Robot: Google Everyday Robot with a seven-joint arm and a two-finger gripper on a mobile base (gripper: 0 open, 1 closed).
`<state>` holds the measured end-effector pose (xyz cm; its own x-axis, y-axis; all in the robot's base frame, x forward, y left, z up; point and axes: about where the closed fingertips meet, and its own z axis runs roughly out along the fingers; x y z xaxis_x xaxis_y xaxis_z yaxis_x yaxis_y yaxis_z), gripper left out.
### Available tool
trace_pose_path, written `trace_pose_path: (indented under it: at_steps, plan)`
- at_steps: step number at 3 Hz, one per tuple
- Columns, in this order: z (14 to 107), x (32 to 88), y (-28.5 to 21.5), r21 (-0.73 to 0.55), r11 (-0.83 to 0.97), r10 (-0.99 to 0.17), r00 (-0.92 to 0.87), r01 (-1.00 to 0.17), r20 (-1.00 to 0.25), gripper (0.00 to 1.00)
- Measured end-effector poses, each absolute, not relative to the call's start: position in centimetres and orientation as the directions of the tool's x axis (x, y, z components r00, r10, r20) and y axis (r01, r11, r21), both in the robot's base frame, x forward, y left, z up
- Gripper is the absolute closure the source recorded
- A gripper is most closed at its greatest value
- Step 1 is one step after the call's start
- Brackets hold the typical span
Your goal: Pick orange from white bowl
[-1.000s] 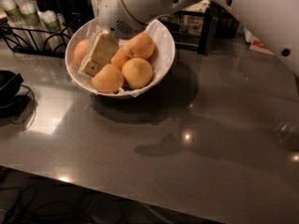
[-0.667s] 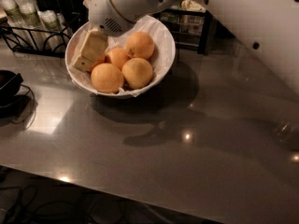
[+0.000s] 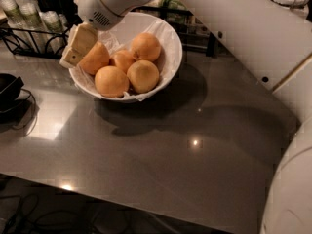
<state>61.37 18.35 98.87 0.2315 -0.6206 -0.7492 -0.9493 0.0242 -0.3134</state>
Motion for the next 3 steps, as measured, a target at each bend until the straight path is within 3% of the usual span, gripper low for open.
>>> trace_pose_path:
  at_steps: [3]
  plan:
    - [94.6, 63.5, 13.5, -0.277, 0.099, -0.692, 0.134, -0.956, -0.709, 0.0]
